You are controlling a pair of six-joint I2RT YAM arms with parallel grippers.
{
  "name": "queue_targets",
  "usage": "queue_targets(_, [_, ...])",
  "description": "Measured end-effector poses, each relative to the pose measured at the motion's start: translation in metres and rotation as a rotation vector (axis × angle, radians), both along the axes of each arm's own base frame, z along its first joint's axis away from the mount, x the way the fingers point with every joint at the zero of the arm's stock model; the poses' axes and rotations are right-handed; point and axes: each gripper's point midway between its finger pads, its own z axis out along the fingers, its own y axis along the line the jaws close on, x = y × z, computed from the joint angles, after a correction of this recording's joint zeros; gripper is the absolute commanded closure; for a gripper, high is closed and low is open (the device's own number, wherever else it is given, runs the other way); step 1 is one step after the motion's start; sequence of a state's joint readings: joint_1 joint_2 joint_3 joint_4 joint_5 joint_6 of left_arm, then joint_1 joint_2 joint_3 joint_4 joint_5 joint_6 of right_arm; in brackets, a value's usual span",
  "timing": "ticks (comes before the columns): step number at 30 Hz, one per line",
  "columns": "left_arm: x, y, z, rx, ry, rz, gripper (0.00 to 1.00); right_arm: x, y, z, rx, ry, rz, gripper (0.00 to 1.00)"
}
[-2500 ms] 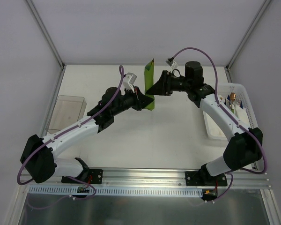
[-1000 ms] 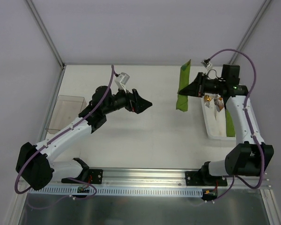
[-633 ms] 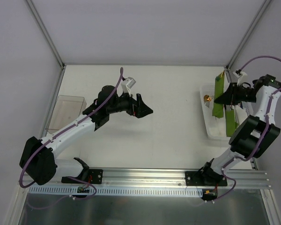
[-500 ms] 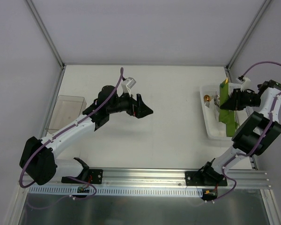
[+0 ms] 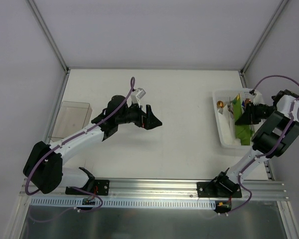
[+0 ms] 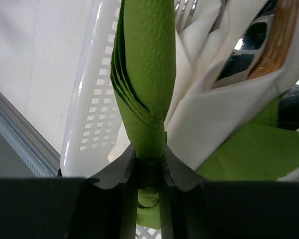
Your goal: Place the utensils on the paper napkin and roll it up
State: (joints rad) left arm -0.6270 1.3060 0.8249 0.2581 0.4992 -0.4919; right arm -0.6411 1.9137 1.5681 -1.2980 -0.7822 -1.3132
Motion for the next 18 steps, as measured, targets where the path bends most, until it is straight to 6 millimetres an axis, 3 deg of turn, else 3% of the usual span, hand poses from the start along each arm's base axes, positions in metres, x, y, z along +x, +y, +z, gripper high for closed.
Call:
queue_targets(10, [0.0,-0.002,-0.005,-0.005,0.02,-0.002,0.01,-0.005,0.022,-0.012,0.067,0.071,0.02,1.0])
queue_targets(18, [-0.001,-0.003,-0.006,-0.009,0.025,-0.008,0.01,-0.021,0.043,-0.022,0.178,0.157,-0.025,1.0])
